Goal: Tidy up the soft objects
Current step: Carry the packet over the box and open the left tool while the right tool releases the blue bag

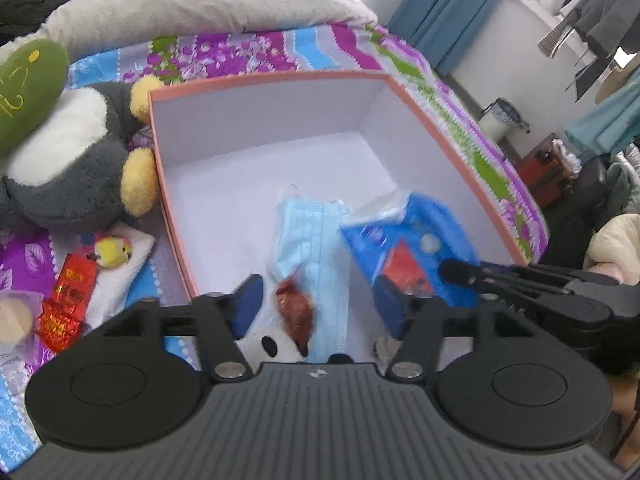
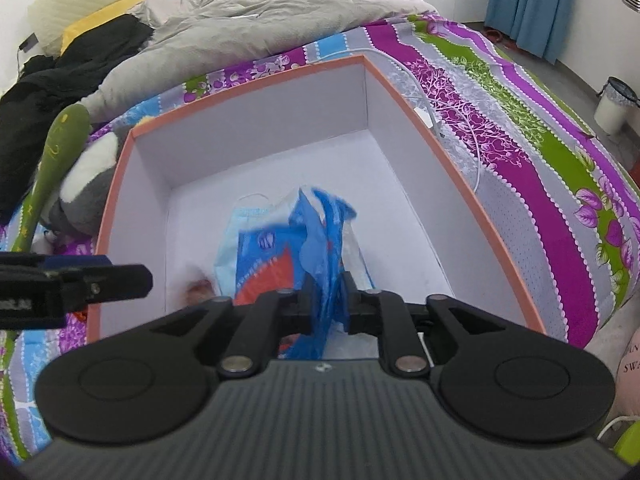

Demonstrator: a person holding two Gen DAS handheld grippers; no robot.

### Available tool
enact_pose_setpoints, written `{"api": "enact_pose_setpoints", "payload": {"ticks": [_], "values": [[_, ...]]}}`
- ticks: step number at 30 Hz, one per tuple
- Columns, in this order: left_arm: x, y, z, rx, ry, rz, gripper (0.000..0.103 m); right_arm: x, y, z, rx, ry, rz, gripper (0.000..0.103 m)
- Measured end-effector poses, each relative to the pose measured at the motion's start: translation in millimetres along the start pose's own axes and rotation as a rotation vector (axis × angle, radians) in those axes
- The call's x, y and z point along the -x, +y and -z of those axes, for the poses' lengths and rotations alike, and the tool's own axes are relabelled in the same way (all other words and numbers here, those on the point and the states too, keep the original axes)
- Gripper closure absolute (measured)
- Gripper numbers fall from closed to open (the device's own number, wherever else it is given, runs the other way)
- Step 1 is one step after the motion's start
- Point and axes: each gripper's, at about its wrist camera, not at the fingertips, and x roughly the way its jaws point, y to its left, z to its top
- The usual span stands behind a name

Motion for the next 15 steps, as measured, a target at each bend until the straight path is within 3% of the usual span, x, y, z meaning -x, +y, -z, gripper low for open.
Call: {"api": "enact_pose_setpoints", "payload": {"ticks": [2,6,15], "values": [[4,1,0,-0.007,-0.018,0.009,0.035,3,1,-2,0.005,-0.015,-0.001,0.073],[20,-1,1,-0.029,-0.053,-0.003,0.035,17,6,-4,0.017,-0.064,-0.007,0.073],[86,11,16,-0.058,-0.212,-0.040,0.035,80,40,2,0.089,-0.295,-0.076,0.073]]}}
